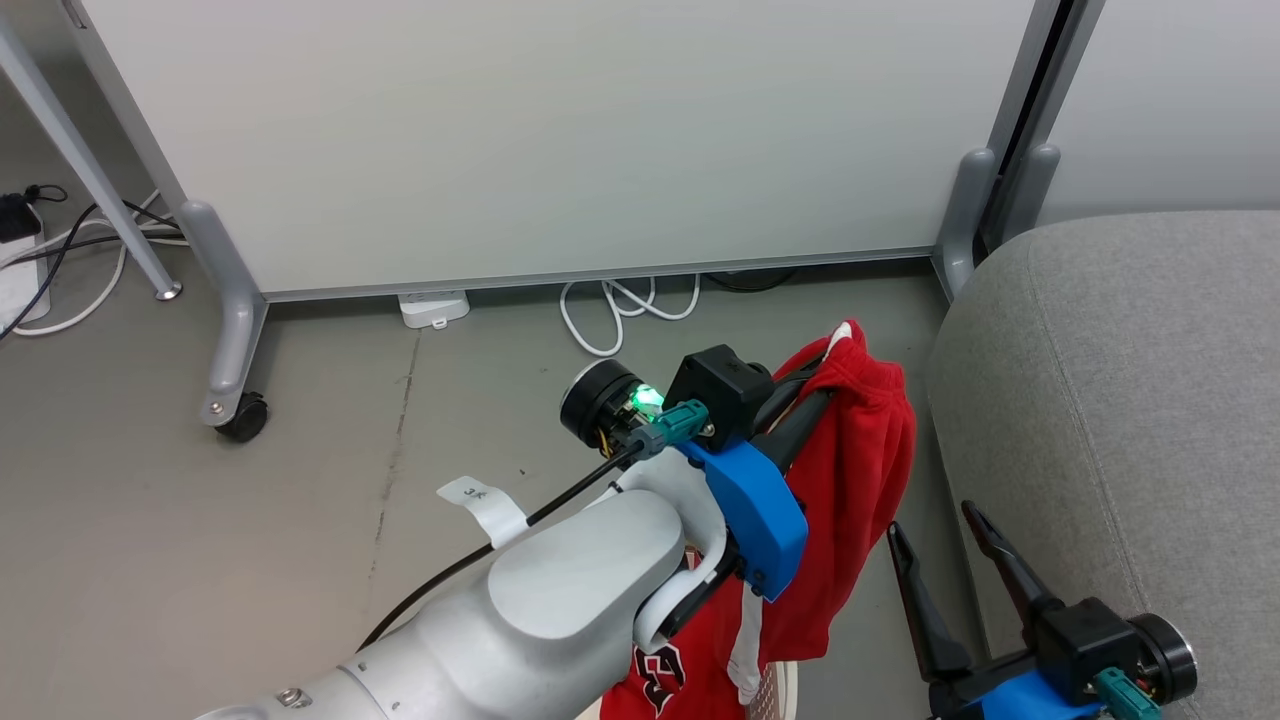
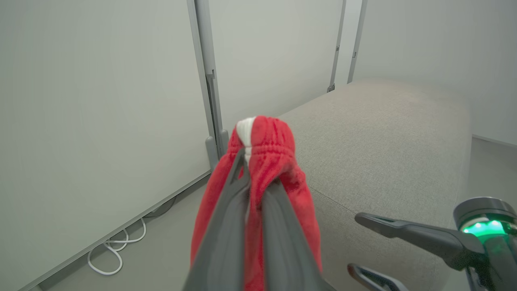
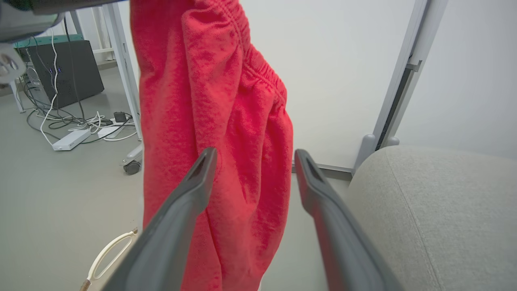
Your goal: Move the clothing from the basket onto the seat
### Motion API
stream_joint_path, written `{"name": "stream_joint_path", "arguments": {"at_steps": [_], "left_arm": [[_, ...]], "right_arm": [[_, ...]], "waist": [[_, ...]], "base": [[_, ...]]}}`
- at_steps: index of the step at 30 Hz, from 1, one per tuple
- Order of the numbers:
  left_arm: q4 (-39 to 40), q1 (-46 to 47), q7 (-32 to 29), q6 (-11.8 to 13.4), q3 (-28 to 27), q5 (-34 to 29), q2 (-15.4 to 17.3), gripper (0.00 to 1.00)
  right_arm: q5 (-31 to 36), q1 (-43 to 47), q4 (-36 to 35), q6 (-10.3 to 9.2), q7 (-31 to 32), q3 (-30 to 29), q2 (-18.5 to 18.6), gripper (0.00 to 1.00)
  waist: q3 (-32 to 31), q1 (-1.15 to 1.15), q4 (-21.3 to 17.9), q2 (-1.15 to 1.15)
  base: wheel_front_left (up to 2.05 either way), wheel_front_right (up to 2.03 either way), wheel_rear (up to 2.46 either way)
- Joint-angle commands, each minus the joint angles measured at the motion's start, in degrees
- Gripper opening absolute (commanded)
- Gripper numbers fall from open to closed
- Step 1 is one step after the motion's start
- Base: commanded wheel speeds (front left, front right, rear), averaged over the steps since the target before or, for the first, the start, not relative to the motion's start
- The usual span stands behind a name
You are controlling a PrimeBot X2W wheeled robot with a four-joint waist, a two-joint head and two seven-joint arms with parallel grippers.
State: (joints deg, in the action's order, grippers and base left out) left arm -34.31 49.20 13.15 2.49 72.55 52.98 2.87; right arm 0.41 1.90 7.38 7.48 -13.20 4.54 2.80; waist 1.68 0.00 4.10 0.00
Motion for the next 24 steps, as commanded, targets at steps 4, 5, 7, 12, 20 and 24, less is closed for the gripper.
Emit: {"name": "stream_joint_path", "arguments": {"at_steps": [4, 5, 7, 12, 20, 24], "left_arm": [[0.54, 1.19, 0.24, 0.11, 0.40, 0.33, 0.02, 0.00], [0.64, 1.24, 0.24, 0.11, 0.48, 0.40, 0.02, 0.00], [0.81, 1.44, 0.23, 0.17, 0.59, 0.45, 0.02, 0.00], [1.37, 1.57, -0.09, 0.12, 0.84, 0.49, 0.01, 0.00], [2.31, 1.86, -0.32, 0.03, 0.95, 0.44, 0.02, 0.00], [2.89, 1.65, -0.61, -0.22, 0.97, 0.20, 0.01, 0.00]], "right_arm": [[-1.16, -3.03, 3.76, 0.03, 0.09, 1.91, 0.17, 1.00], [-1.65, -3.67, 4.64, 0.03, 0.07, 2.34, 0.17, 1.00], [-2.12, -5.05, 6.57, 0.03, -0.01, 3.21, 0.18, 1.00], [-2.22, -8.95, 11.51, 0.03, -0.23, 4.96, 0.17, 1.00], [-2.25, -14.41, 18.36, 0.03, -0.81, 6.13, 0.18, 1.00], [-2.59, -16.53, 21.08, 0.03, -1.09, 5.76, 0.18, 1.00]], "waist": [[0.22, 0.00, 0.15, 0.00], [0.26, 0.00, 0.16, 0.00], [0.35, 0.00, 0.15, 0.00], [0.55, 0.00, 0.13, 0.00], [0.85, 0.00, 0.49, 0.00], [0.92, 0.00, 0.85, 0.00]], "base": [[0.00, 0.00, 0.00], [0.00, 0.00, 0.00], [0.00, 0.00, 0.00], [0.00, 0.00, 0.00], [0.00, 0.00, 0.00], [0.00, 0.00, 0.00]]}}
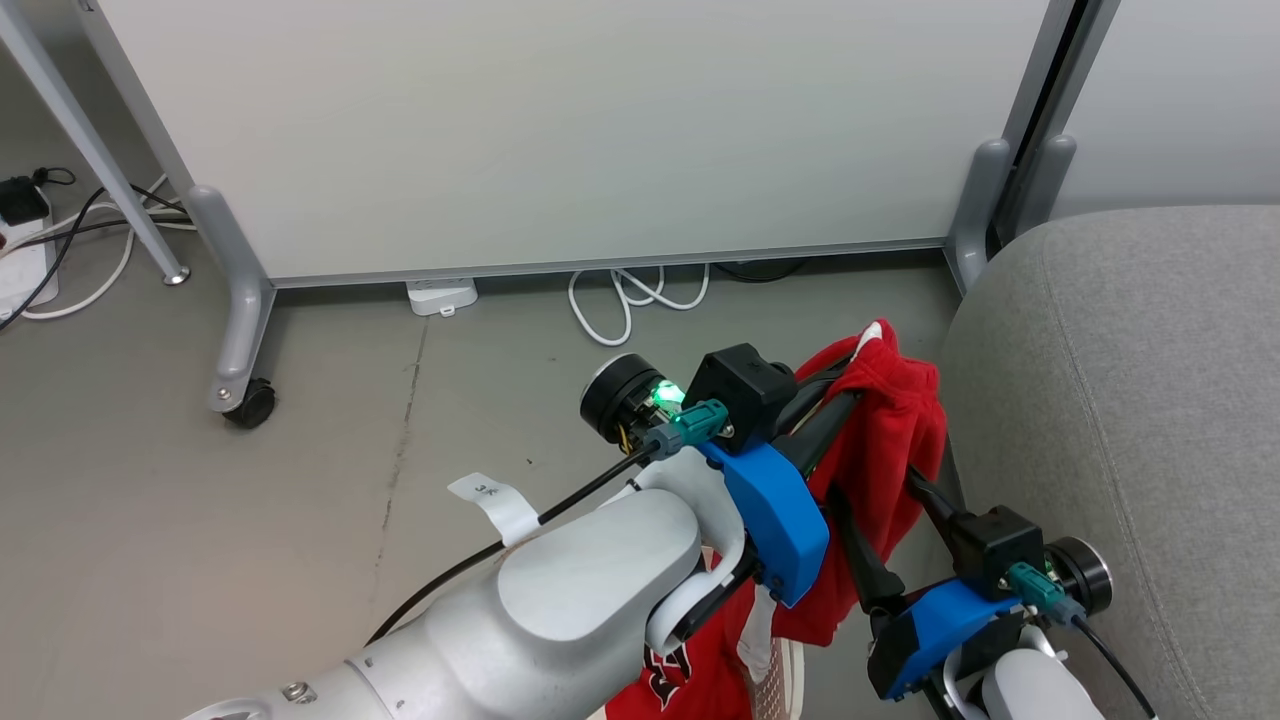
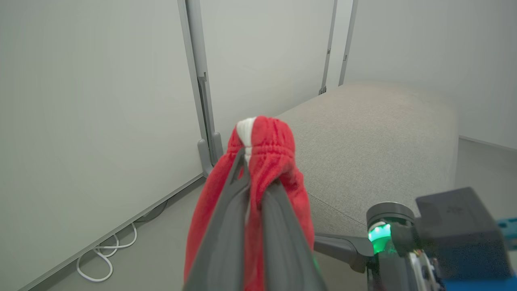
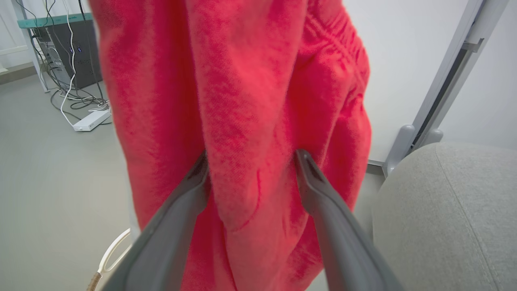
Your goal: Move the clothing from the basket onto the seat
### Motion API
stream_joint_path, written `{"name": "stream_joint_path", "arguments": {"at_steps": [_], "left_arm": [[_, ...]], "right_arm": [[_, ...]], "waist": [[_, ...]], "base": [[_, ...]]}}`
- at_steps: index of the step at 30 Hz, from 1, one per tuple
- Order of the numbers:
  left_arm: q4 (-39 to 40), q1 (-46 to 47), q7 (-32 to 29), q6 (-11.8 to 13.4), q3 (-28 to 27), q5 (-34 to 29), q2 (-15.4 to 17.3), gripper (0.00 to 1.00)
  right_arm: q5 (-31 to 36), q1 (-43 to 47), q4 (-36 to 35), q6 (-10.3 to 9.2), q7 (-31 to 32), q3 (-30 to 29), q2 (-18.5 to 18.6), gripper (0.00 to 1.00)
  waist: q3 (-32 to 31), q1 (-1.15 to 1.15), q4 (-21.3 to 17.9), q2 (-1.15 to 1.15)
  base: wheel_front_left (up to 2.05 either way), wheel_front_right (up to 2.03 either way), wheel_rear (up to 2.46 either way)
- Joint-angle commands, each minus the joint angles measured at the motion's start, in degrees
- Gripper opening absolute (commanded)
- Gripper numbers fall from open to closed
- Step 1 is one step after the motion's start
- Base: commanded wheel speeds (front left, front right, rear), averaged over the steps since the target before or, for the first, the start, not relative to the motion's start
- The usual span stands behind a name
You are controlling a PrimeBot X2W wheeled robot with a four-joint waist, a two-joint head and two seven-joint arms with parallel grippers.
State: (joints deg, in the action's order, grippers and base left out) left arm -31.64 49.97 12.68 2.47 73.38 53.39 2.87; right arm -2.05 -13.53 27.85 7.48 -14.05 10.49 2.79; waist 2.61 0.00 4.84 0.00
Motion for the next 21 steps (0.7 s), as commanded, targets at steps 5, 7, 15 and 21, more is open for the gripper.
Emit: {"name": "stream_joint_path", "arguments": {"at_steps": [5, 7, 15, 21], "left_arm": [[0.84, 0.40, -0.51, -0.46, 0.15, -0.59, 0.02, 0.00], [1.10, 0.19, -0.76, -0.49, 0.15, -0.66, 0.03, 0.00], [1.41, -0.21, -1.24, -0.85, 0.15, -1.09, 0.02, 0.00], [1.42, -0.43, -1.25, -0.90, 0.15, -0.98, 0.02, 0.00]], "right_arm": [[-0.52, -2.86, 2.85, 0.03, -0.74, -0.42, 0.19, 1.00], [-0.54, -3.56, 3.81, 0.03, -0.79, -0.64, 0.19, 1.00], [-1.39, -5.36, 6.64, 0.03, -1.14, -0.64, 0.19, 1.00], [-2.46, -5.97, 8.20, 0.03, -1.21, -0.20, 0.19, 0.69]], "waist": [[-0.08, 0.00, 0.44, 0.00], [-0.09, 0.00, 0.60, 0.00], [-0.17, 0.00, 0.80, 0.00], [-0.32, 0.00, 0.53, 0.00]], "base": [[0.00, 0.00, 0.00], [0.00, 0.00, 0.00], [0.00, 0.00, 0.00], [0.00, 0.00, 0.00]]}}
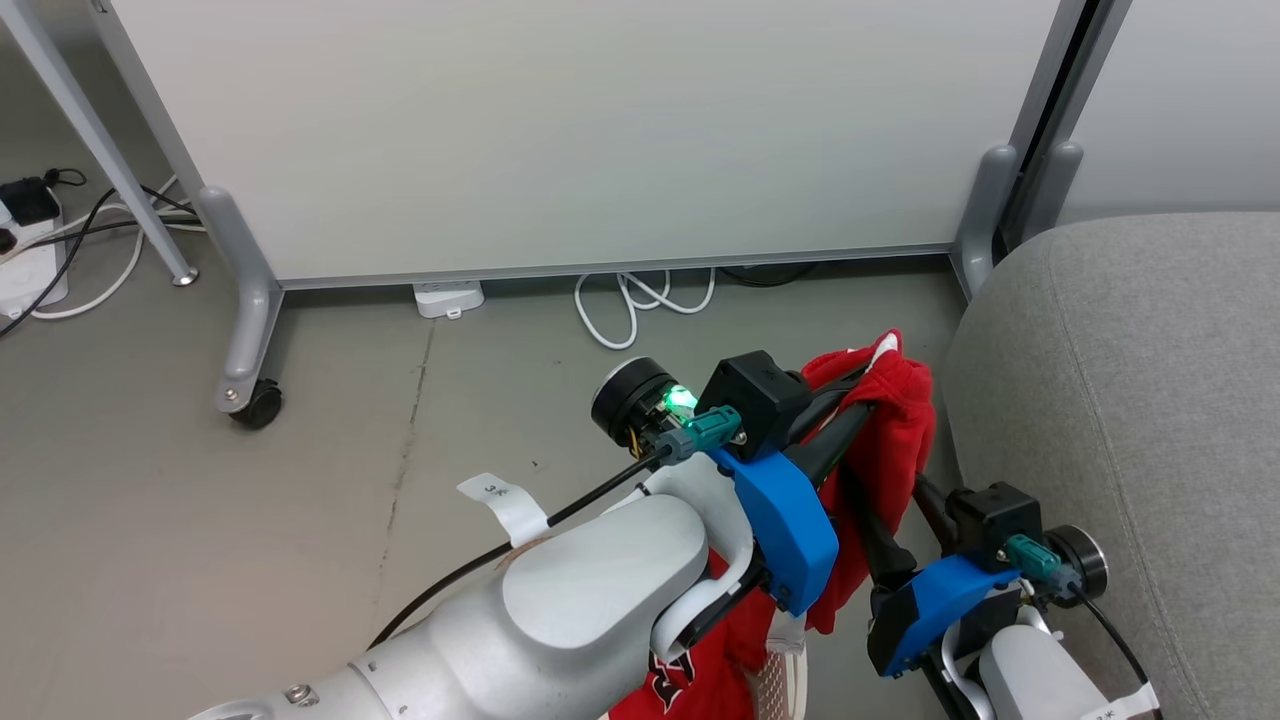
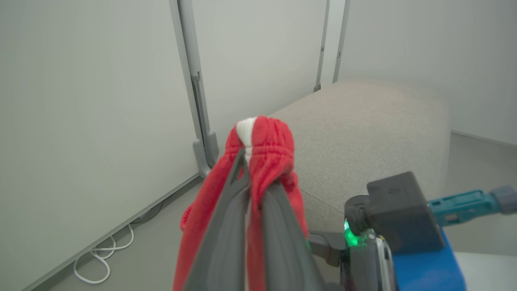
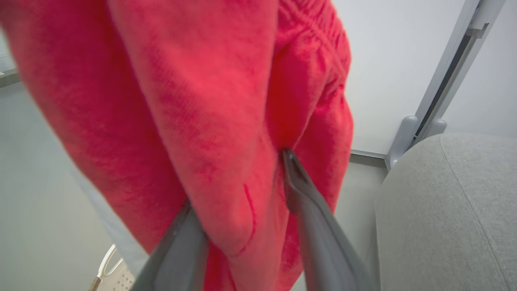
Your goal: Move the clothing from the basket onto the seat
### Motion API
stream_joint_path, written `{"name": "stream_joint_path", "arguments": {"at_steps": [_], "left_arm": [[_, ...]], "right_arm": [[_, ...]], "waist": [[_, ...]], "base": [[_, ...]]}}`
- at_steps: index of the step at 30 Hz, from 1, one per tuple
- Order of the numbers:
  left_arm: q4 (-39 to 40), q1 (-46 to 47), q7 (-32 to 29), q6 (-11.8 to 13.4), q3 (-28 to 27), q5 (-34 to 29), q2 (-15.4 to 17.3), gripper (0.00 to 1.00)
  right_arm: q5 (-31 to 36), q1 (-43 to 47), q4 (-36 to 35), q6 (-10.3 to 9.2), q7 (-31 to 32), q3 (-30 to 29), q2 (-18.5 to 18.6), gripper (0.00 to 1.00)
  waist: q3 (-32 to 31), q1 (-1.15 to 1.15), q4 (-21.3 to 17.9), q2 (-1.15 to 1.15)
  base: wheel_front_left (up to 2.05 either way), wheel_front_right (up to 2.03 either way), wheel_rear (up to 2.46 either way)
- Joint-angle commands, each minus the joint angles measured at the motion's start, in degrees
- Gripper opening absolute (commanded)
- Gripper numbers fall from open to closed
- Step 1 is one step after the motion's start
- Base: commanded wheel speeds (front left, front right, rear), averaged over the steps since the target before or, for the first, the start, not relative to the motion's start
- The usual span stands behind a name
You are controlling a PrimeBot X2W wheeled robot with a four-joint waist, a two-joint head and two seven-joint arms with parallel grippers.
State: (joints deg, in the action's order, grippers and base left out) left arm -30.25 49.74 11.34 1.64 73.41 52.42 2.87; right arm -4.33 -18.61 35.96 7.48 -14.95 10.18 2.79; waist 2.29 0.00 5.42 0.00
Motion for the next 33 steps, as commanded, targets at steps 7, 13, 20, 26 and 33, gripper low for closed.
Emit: {"name": "stream_joint_path", "arguments": {"at_steps": [7, 13, 20, 26, 33], "left_arm": [[-0.20, -0.43, -0.03, -0.18, 0.13, -0.05, 0.02, 0.00], [-0.47, -0.62, -0.34, -0.31, 0.13, -0.25, 0.02, 0.00], [-0.74, -0.56, -0.26, -0.25, 0.14, -0.13, 0.02, 0.00], [-0.84, -0.97, -0.64, -0.57, 0.13, -0.45, 0.02, 0.00], [-0.95, -1.27, -0.88, -0.69, 0.13, -0.47, 0.02, 0.33]], "right_arm": [[-0.88, -1.25, 0.83, 0.03, -0.34, 0.38, 0.19, 0.00], [-1.30, -1.01, 0.59, 0.03, -0.35, 0.04, 0.19, 0.00], [-0.86, -1.32, 0.25, 0.03, -0.35, -0.32, 0.19, 0.00], [-0.90, -0.85, 0.00, 0.03, -0.36, -0.33, 0.19, 0.00], [-0.66, -0.64, 0.30, 0.03, -0.36, -0.46, 0.19, 0.00]], "waist": [[-0.20, 0.00, -0.35, 0.00], [-0.30, 0.00, -0.51, 0.00], [-0.25, 0.00, -0.70, 0.00], [-0.50, 0.00, -0.80, 0.00], [-0.79, 0.00, -0.88, 0.00]], "base": [[0.00, 0.00, 0.00], [0.00, 0.00, 0.00], [0.00, 0.00, 0.00], [0.00, 0.00, 0.00], [0.00, 0.00, 0.00]]}}
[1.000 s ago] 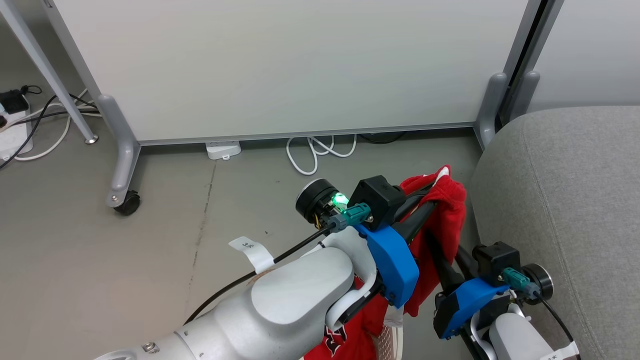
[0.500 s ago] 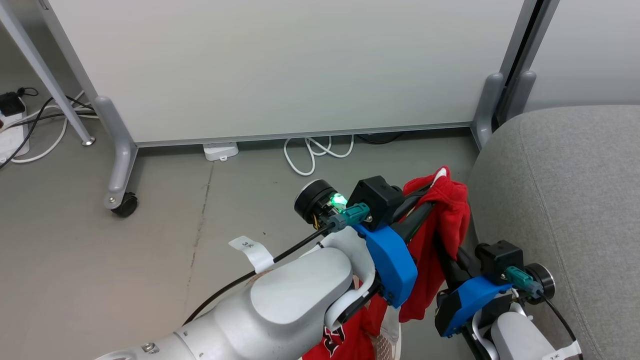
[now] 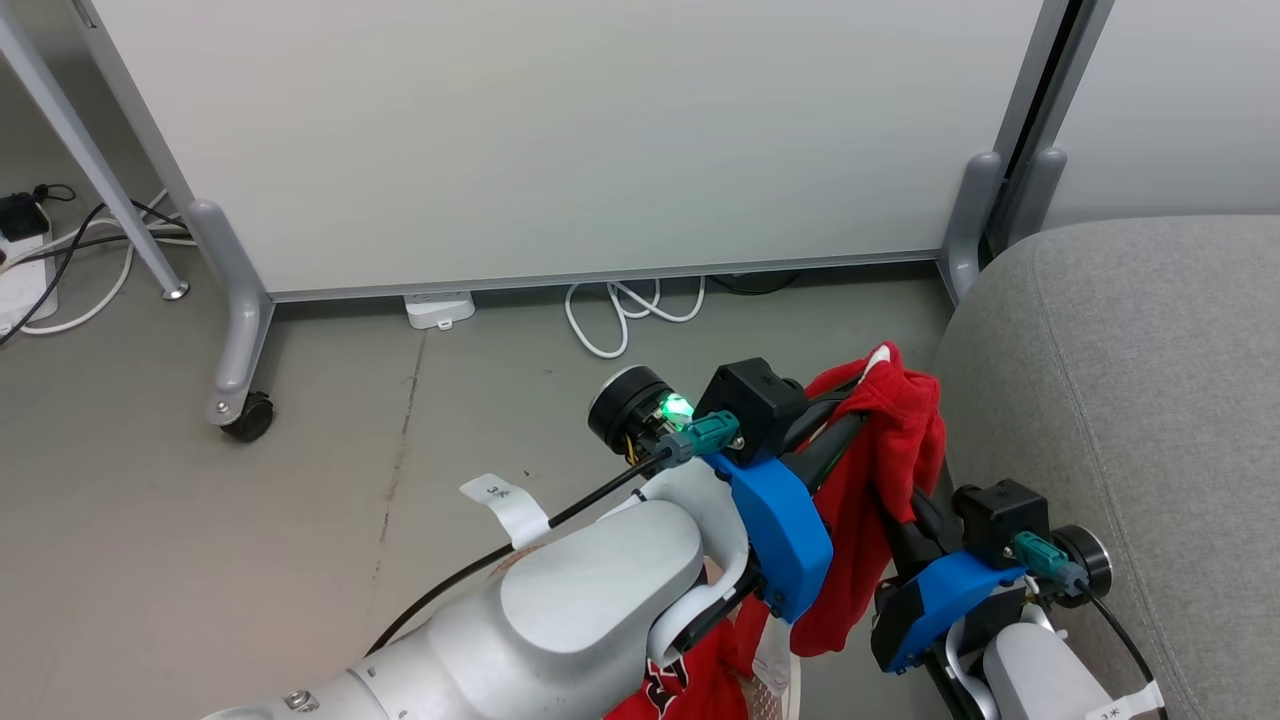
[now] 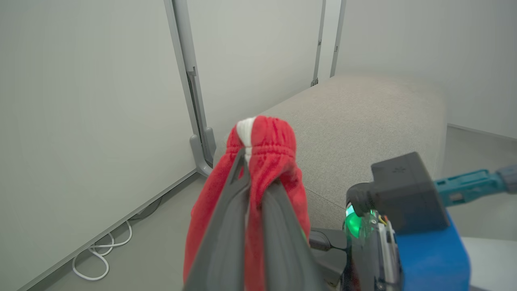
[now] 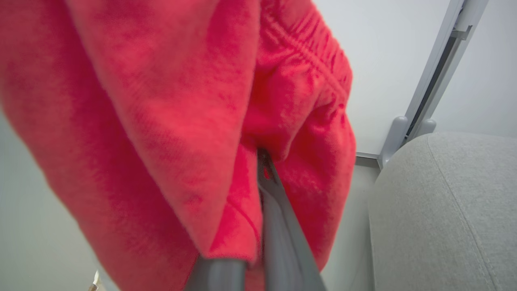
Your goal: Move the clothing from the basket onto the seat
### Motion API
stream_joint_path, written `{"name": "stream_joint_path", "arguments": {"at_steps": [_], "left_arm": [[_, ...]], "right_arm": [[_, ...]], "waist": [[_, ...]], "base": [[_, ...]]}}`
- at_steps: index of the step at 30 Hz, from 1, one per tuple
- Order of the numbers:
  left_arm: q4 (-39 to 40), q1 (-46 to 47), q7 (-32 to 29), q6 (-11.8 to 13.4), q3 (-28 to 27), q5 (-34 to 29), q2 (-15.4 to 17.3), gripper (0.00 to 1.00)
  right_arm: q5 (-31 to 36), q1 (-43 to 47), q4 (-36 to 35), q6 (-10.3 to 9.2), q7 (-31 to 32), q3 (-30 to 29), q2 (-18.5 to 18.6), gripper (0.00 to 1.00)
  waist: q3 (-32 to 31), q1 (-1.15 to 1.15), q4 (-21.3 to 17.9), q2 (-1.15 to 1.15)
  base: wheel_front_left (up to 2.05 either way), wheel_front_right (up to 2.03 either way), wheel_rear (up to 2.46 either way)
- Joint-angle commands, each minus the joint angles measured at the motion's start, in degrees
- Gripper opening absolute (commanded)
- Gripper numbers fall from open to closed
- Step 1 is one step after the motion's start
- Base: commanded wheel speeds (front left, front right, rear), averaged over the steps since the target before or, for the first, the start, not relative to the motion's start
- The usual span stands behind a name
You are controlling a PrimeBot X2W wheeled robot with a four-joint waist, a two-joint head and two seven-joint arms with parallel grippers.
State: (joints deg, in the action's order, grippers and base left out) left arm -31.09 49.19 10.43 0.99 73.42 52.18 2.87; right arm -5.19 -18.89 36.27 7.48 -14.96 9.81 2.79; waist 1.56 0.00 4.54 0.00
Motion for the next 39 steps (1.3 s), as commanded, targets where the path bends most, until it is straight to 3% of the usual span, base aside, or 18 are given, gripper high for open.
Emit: {"name": "stream_joint_path", "arguments": {"at_steps": [1, 6, 8, 9, 34, 39], "left_arm": [[-0.08, -0.72, 0.08, -0.06, 0.12, -0.26, 0.02, 0.39], [-0.04, -0.89, 0.33, -0.05, 0.12, -0.33, 0.02, 0.73], [-0.11, -0.88, 0.29, 0.04, 0.12, -0.40, 0.02, 0.97], [-0.14, -0.86, 0.26, 0.04, 0.12, -0.44, 0.02, 1.00], [-3.56, -2.94, 2.15, 0.44, 0.11, -0.44, 0.05, 1.00], [-4.85, -4.45, 4.09, -0.80, -0.97, -1.01, 0.06, 1.00]], "right_arm": [[0.20, -0.30, -0.02, 0.03, -0.35, -0.08, 0.19, 0.00], [-0.08, -0.06, -0.29, 0.03, -0.35, 0.20, 0.19, 0.00], [-0.19, 0.00, -0.31, 0.03, -0.35, 0.28, 0.19, 0.00], [-0.20, 0.01, -0.31, 0.03, -0.35, 0.30, 0.19, 0.00], [0.27, -0.15, -0.72, 0.03, -0.35, -1.75, 0.19, 0.00], [0.68, 0.22, -1.08, 0.03, -0.35, -2.60, 0.18, 0.00]], "waist": [[-0.11, 0.00, -0.02, 0.00], [-0.27, 0.00, -0.06, 0.00], [-0.25, 0.00, -0.05, 0.00], [-0.23, 0.00, -0.03, 0.00], [-0.15, 0.00, -0.18, 0.00], [0.05, 0.00, 0.04, 0.00]], "base": [[0.00, 0.00, 0.00], [0.00, 0.00, 0.00], [0.00, 0.00, 0.00], [0.00, 0.00, 0.00], [0.00, 0.00, 0.00], [0.00, 0.00, 0.00]]}}
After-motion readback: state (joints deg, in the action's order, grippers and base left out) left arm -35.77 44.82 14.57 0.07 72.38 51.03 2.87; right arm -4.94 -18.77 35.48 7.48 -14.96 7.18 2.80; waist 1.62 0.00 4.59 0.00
